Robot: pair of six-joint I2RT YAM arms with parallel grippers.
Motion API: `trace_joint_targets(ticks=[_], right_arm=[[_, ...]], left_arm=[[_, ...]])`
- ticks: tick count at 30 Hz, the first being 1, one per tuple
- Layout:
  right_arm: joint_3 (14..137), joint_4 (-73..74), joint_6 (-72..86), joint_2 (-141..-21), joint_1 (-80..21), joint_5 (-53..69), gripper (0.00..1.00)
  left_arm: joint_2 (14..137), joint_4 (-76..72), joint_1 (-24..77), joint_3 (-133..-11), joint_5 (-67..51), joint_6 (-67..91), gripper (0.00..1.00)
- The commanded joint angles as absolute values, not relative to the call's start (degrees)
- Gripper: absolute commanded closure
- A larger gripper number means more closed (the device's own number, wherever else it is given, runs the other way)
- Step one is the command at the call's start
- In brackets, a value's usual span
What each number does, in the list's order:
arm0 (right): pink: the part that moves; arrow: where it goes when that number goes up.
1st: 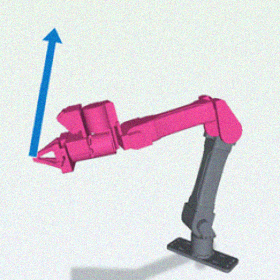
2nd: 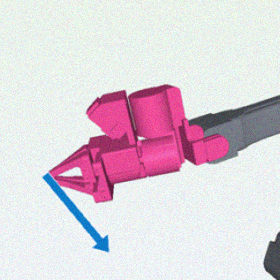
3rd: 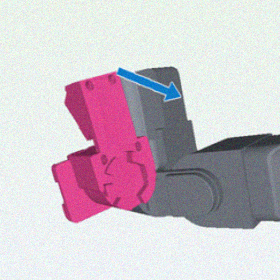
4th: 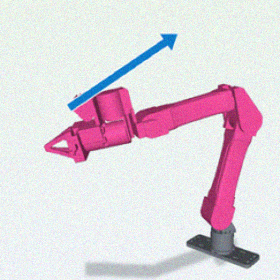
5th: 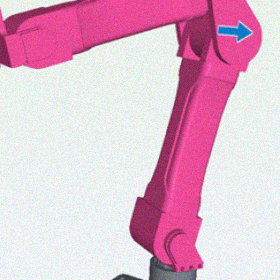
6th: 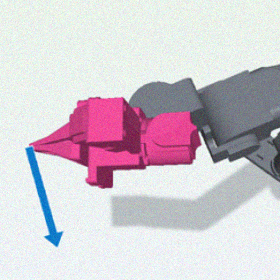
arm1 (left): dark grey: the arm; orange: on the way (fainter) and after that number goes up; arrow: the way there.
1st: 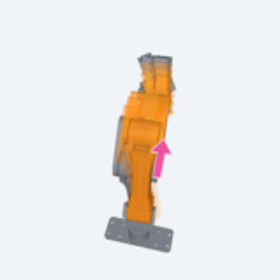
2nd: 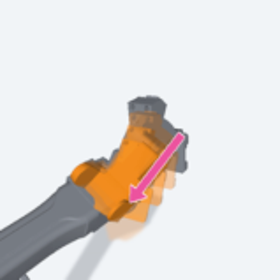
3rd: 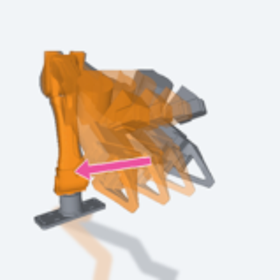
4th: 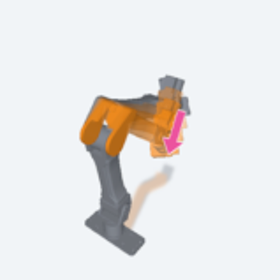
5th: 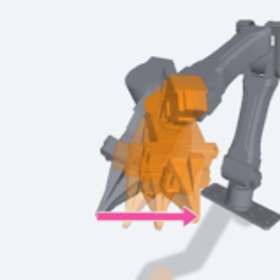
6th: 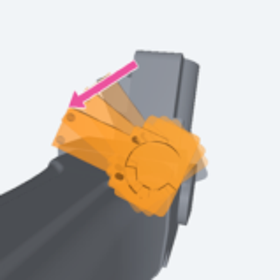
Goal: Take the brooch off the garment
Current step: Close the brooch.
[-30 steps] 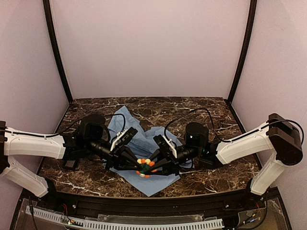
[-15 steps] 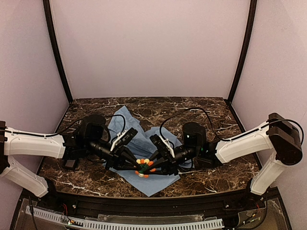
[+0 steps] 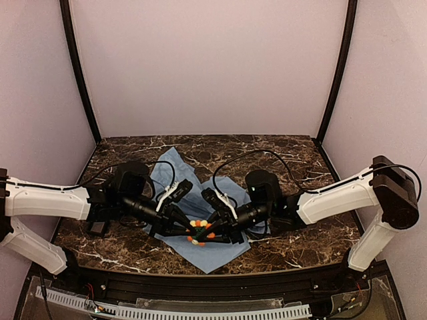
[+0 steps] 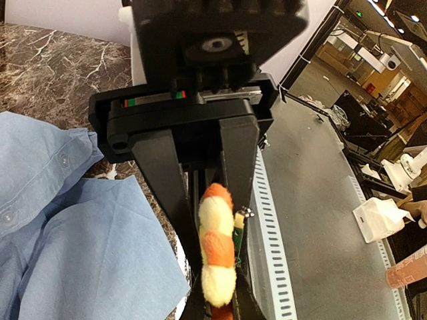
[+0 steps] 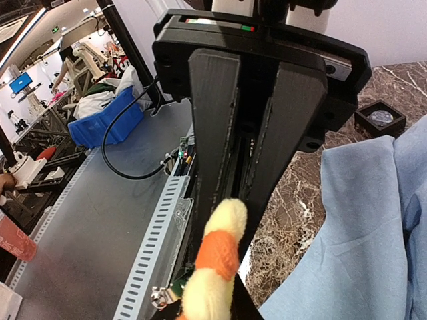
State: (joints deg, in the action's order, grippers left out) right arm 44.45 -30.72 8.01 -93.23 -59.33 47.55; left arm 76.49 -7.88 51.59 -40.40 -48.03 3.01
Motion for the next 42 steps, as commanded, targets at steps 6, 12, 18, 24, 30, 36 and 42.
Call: trace_joint_targets(ticks=[6, 12, 18, 24, 30, 36, 42], right_arm=[[48.5, -36.7, 8.1, -93.3, -60.3, 41.5, 0.82], [47.5, -36.9, 7.7, -92.1, -60.0, 40.4, 0.79], [46.7, -37.3, 7.6, -91.5, -59.8, 40.3, 0.74], [44.9, -38.1, 7.3, -90.0, -59.6, 39.2, 0.59], [40.9, -37.6, 5.6, -85.5, -59.3, 34.8, 0.28], [35.9, -37.8, 5.3, -78.9, -58.2, 28.3, 0.17], [30.3, -39.6, 6.0, -71.3, -56.2, 20.6, 0.14]], left_arm=[[77.2, -8.3, 52.8, -43.4, -42.4, 1.4, 0.99], [77.7, -7.3, 52.8, -43.9, -42.1, 1.0, 0.99], [77.3, -6.9, 52.8, -43.8, -40.6, 0.5, 0.99], [74.9, -7.8, 52.8, -42.7, -36.3, 0.8, 0.99], [71.0, -7.8, 52.8, -40.9, -27.7, 0.7, 0.99], [67.4, -7.2, 52.3, -39.7, -18.6, 1.1, 0.99], [64.3, -6.6, 52.0, -38.2, -8.2, 2.3, 0.99]])
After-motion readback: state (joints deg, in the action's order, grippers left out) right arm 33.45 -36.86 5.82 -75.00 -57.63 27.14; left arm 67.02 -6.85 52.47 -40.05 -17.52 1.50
